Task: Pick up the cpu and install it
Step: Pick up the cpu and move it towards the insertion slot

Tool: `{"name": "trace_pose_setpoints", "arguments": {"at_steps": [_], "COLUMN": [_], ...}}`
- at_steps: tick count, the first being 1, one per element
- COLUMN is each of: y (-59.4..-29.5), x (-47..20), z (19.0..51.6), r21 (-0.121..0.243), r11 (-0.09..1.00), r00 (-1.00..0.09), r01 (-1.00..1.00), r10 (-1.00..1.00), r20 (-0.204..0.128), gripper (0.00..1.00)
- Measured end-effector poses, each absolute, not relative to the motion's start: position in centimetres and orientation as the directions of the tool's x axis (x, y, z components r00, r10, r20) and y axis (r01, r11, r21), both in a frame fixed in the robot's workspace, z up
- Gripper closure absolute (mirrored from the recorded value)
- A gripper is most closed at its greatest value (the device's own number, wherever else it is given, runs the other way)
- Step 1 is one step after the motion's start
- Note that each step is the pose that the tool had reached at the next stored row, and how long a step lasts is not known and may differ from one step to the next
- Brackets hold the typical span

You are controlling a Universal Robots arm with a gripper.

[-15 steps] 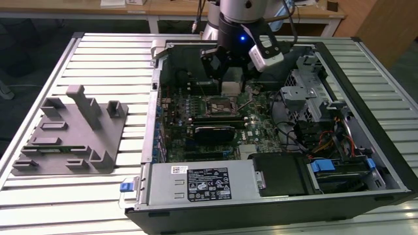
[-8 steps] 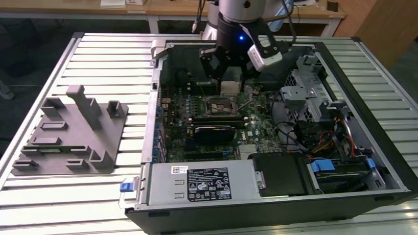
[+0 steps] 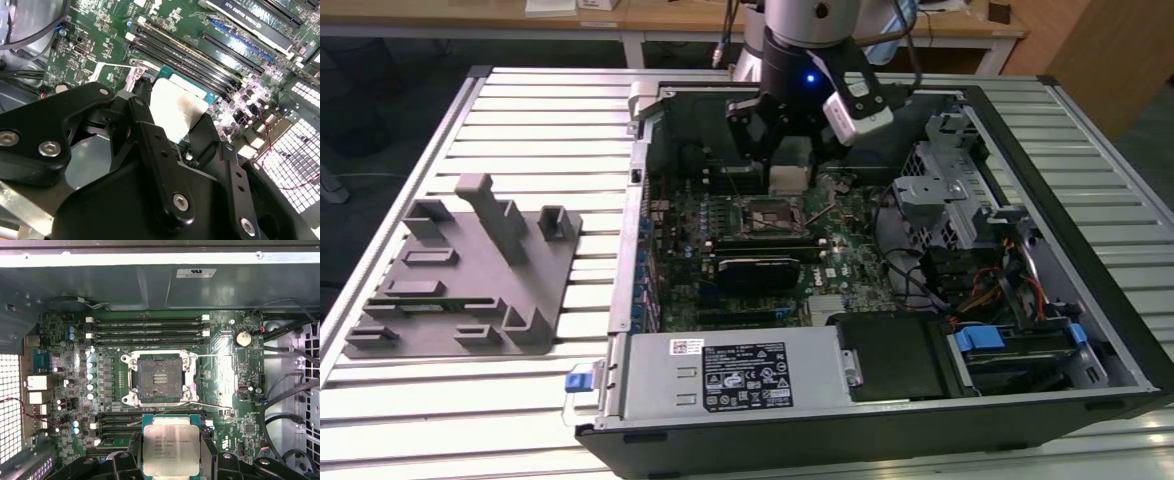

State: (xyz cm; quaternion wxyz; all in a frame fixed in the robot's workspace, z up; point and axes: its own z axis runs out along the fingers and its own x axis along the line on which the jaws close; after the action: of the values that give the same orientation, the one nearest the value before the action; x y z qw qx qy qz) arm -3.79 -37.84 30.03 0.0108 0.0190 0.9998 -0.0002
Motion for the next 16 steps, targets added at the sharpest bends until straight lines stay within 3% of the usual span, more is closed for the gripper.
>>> {"name": "trace_pose_setpoints", "arguments": {"at_steps": [16], "y": [-37.26], "x": [-3.95], "z": [29.45], "r21": [0.001], "r11": [0.999], "r00": [-0.999], "r01": [0.033], "r10": [0.033], "r20": [-0.022], "gripper": [0.45]}}
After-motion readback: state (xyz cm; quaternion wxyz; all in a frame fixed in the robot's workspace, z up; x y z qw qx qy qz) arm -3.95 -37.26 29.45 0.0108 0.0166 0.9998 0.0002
